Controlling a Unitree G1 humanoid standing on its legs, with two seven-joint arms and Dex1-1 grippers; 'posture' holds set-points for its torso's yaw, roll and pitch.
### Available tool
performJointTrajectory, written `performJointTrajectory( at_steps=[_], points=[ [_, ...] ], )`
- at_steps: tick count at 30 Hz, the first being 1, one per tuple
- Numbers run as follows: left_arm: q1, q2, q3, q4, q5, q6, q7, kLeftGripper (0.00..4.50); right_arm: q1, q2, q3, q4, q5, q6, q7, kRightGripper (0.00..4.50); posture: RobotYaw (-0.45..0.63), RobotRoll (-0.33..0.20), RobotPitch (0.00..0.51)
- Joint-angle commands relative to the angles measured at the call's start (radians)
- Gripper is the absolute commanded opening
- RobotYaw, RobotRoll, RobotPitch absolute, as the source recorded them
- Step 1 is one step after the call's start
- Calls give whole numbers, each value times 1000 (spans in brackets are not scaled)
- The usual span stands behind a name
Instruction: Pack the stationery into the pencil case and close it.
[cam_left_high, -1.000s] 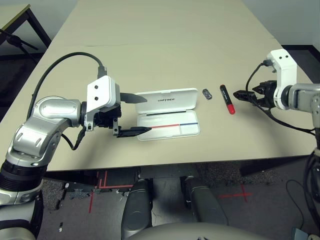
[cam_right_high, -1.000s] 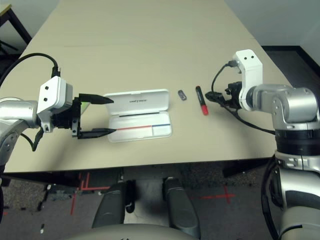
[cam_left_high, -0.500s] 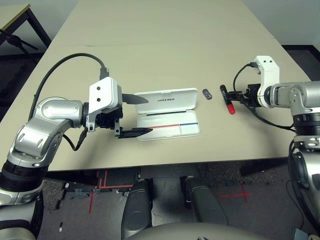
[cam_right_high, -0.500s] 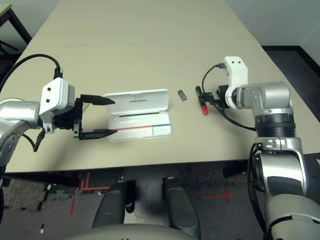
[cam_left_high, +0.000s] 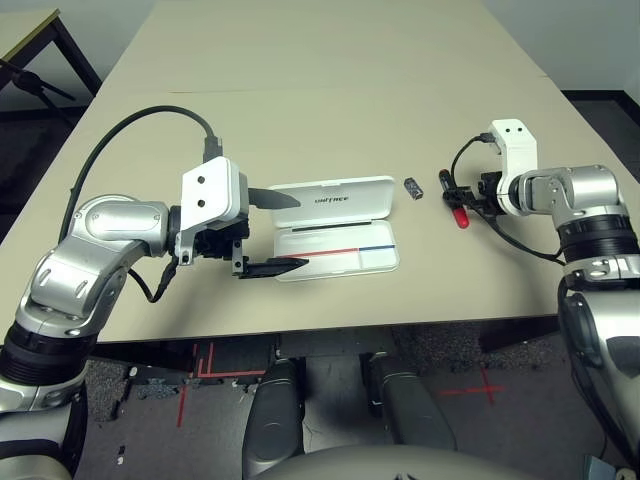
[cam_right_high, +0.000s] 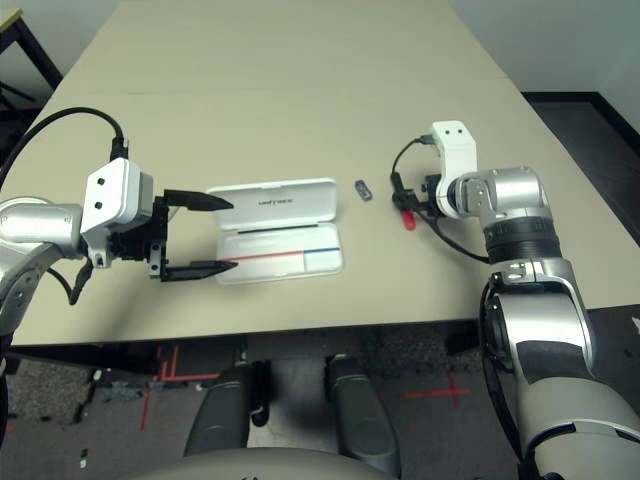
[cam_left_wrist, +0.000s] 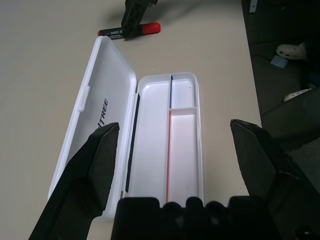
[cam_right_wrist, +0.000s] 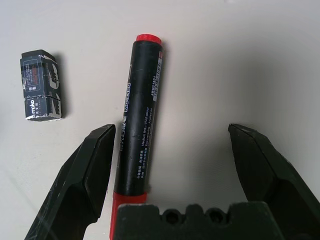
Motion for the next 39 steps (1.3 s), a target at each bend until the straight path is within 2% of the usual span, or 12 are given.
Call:
performJointTrajectory(
  at_steps=[1, 2, 3, 6, 14, 20, 23, 28, 31, 34, 39],
  points=[
    [-1, 4, -16, -10, 3, 2, 1, 4468, 11, 10, 16, 37, -12, 1, 17, 4500, -39, 0, 134],
    [-2, 4, -16, -9, 4, 1, -1, 4468, 12, 10, 15, 37, -14, 1, 18, 4500, -41, 0, 134],
    [-3, 5, -17, -7, 4, 0, -2, 4493, 13, 9, 15, 37, -16, 1, 20, 4316, -41, 0, 134],
    [-5, 5, -20, -6, 6, -1, -4, 4500, 19, 5, 13, 30, -22, 3, 28, 3568, -41, 0, 134],
    [-10, 10, -29, 1, 15, -9, -13, 4500, 28, -10, 6, 21, -38, -1, 33, 530, -45, 0, 133],
    [-12, 14, -34, 3, 14, -12, -17, 4500, 44, -41, 28, -14, -54, -16, 61, 486, -45, 0, 133],
    [-13, 19, -33, 5, 13, -12, -21, 4500, 96, -122, 116, -135, -73, -71, 172, 486, -49, 0, 132],
    [-7, 29, -32, 4, 11, -12, -27, 4500, 164, -256, 178, -304, -66, -175, 348, 486, -51, 0, 137],
    [-5, 30, -32, 5, 13, -13, -29, 4500, 179, -337, 177, -380, -52, -228, 448, 486, -52, 0, 138],
    [-4, 30, -33, 7, 15, -15, -29, 4500, 185, -362, 176, -400, -52, -252, 482, 486, -53, 0, 138],
    [2, 35, -47, 16, 36, -30, -34, 4500, 237, -429, 150, -506, 1, -450, 671, 486, -57, 0, 139]
  ],
)
